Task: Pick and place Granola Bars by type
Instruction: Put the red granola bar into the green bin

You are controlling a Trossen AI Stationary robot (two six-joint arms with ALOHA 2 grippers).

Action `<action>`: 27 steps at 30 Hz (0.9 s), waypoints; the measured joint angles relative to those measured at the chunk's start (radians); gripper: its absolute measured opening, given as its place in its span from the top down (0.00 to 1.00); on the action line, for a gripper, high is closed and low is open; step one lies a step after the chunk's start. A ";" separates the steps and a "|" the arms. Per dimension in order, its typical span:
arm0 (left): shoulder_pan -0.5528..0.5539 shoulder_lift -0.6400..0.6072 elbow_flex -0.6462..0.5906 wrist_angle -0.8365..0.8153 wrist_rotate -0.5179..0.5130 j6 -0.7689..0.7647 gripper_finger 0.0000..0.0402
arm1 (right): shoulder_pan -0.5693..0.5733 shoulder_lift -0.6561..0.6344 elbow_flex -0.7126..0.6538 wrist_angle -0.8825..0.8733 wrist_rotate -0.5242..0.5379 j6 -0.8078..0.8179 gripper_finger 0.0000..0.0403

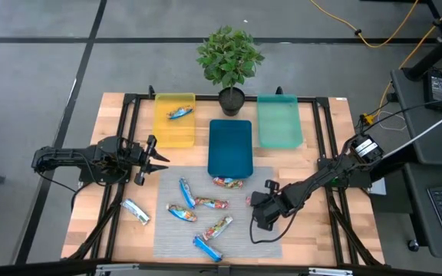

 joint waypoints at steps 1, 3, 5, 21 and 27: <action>0.000 0.000 0.000 0.000 0.000 -0.001 0.76 | 0.000 0.000 0.011 -0.014 0.013 -0.001 0.92; 0.000 0.000 0.000 0.000 0.000 0.000 0.76 | 0.004 0.000 0.047 -0.071 0.050 -0.003 0.91; 0.000 0.000 0.000 0.000 0.000 0.000 0.77 | 0.011 0.000 0.094 -0.143 0.097 -0.005 0.92; 0.000 0.000 0.000 0.000 0.000 -0.001 0.77 | 0.068 -0.039 0.380 -0.559 0.403 -0.063 0.95; 0.000 0.000 0.000 0.000 0.000 0.000 0.76 | 0.044 -0.148 0.380 -0.693 0.480 -0.042 0.95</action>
